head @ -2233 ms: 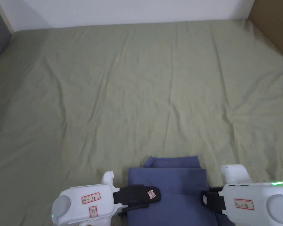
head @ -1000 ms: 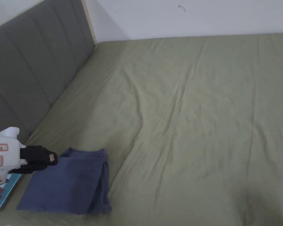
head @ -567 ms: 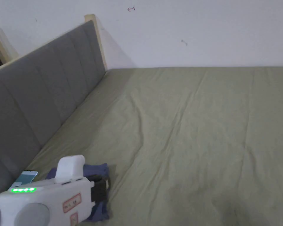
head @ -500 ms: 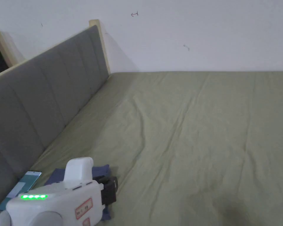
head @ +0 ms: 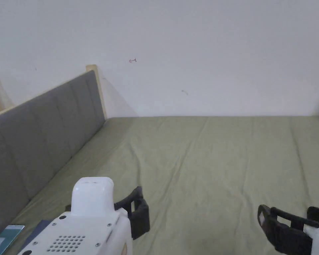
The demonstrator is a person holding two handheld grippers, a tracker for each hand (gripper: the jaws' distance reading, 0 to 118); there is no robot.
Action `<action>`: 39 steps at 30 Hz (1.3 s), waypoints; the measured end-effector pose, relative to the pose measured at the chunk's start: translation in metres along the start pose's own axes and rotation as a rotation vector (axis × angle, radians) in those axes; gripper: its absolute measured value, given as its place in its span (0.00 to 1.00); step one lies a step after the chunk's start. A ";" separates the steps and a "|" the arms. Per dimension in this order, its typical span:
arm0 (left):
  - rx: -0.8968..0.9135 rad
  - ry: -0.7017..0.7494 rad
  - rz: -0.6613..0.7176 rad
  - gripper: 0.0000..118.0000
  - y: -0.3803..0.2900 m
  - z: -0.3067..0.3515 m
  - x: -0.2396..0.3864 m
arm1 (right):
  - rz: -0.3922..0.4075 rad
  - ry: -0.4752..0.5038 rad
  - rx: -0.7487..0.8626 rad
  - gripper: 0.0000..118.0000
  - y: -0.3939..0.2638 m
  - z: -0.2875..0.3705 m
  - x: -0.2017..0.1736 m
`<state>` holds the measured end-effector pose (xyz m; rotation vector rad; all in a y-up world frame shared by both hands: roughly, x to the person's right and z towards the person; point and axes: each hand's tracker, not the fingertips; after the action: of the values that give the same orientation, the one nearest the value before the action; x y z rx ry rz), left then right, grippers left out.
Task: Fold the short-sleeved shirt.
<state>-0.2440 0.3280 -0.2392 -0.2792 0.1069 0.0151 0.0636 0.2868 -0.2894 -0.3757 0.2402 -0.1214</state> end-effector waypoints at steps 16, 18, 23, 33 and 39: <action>0.052 -0.061 -0.083 0.99 0.018 0.024 0.038 | 0.041 -0.096 0.137 0.88 0.023 0.024 -0.016; 0.069 -0.133 -0.011 0.99 0.022 0.026 0.033 | 0.044 -0.088 0.140 0.88 0.025 0.024 -0.015; 0.032 -0.144 0.056 0.99 0.035 0.025 0.026 | 0.038 -0.106 0.125 0.88 0.027 0.022 -0.010; -0.019 -0.162 0.055 0.99 0.039 0.020 0.029 | 0.061 -0.148 0.116 0.88 0.025 0.020 -0.007; -0.025 -0.049 0.002 0.98 0.034 0.011 0.038 | 0.072 -0.141 0.095 0.88 0.021 0.017 -0.010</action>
<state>-0.2066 0.3639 -0.2420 -0.3038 0.0583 0.0256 0.0599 0.3136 -0.2798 -0.2793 0.1083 -0.0353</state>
